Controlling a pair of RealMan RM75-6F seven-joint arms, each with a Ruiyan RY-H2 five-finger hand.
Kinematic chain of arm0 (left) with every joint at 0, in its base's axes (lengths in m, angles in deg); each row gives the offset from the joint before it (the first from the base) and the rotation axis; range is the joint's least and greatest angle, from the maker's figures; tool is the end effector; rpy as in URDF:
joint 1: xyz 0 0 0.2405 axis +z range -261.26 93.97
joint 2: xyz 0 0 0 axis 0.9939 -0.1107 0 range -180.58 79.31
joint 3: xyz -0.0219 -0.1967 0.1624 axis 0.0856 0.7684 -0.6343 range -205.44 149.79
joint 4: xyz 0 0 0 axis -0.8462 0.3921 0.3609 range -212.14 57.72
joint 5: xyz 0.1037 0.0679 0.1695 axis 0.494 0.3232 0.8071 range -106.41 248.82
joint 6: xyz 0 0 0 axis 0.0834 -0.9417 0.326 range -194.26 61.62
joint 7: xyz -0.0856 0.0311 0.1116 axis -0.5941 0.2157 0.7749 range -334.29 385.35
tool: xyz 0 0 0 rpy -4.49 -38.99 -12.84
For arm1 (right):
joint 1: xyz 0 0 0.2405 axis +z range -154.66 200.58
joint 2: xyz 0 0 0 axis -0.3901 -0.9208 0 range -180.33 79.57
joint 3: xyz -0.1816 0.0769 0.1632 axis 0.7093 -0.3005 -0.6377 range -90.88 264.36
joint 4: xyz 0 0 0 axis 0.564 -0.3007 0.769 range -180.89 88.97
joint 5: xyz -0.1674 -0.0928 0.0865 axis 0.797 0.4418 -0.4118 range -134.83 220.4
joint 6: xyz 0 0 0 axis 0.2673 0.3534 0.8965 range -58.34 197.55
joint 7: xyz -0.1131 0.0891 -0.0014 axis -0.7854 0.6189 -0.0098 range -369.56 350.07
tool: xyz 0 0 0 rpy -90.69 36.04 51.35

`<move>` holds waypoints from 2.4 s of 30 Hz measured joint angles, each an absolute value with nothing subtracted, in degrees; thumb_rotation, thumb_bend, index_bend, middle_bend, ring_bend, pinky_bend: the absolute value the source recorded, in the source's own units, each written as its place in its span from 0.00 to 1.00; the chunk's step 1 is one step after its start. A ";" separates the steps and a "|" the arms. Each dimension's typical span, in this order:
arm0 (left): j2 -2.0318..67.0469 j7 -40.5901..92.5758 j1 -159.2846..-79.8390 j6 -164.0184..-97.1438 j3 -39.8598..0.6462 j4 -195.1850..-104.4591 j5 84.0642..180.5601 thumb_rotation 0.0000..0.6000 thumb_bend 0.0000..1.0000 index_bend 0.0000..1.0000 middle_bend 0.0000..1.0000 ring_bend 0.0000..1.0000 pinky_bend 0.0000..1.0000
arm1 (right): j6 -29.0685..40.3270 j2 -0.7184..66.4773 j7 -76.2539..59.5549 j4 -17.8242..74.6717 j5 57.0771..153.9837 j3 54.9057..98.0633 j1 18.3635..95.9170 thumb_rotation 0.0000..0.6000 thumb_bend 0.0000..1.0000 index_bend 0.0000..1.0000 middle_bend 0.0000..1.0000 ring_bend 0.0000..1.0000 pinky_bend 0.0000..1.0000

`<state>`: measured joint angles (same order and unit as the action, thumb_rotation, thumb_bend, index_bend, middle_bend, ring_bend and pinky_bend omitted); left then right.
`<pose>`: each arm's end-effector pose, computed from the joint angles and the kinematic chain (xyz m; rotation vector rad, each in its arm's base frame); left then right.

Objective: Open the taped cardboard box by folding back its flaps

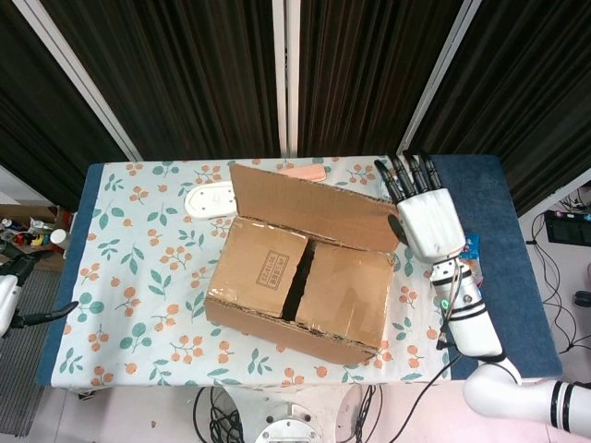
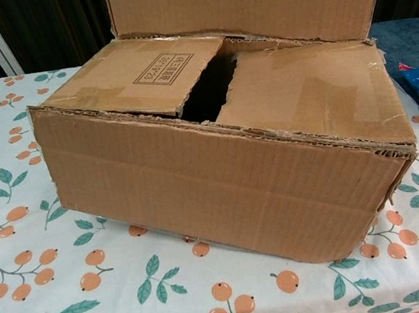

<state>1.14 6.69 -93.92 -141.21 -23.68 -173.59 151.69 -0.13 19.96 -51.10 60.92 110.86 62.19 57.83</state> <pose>-0.3116 0.2138 0.2091 -1.3307 -1.1375 -0.9799 -0.1008 -0.3426 0.1408 1.5538 -0.4408 1.0272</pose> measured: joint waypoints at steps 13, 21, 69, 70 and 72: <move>1.41 8.41 -94.80 -140.06 -23.05 -174.64 150.65 0.54 0.00 0.17 0.19 0.15 0.20 | 2.45 16.46 -40.83 55.02 109.10 63.34 58.79 1.00 0.24 0.00 0.00 0.00 0.00; 0.71 9.78 -96.98 -140.06 -21.47 -176.72 152.36 0.54 0.00 0.17 0.19 0.15 0.20 | -1.02 11.09 -36.13 60.20 112.72 65.83 54.65 1.00 0.24 0.00 0.00 0.00 0.00; 28.45 27.38 -142.71 -107.93 -12.01 -177.22 151.17 0.51 0.00 0.32 0.33 0.14 0.20 | -27.77 -0.01 -4.58 52.04 126.68 75.62 26.67 1.00 0.21 0.00 0.00 0.00 0.00; 28.48 26.87 -142.97 -107.81 -12.33 -176.75 152.13 0.50 0.00 0.33 0.33 0.14 0.20 | -27.78 0.05 -4.39 51.95 126.75 75.59 26.64 1.00 0.21 0.00 0.00 0.00 0.00; 28.51 25.68 -143.63 -107.58 -13.05 -175.47 154.30 0.48 0.00 0.34 0.34 0.14 0.20 | -27.80 0.20 -4.02 51.79 126.97 75.53 26.60 1.00 0.21 0.00 0.00 0.00 0.00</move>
<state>28.51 25.68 -143.63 -107.58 -13.05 -175.47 154.30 -27.80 0.20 -4.02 51.79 126.97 75.53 26.60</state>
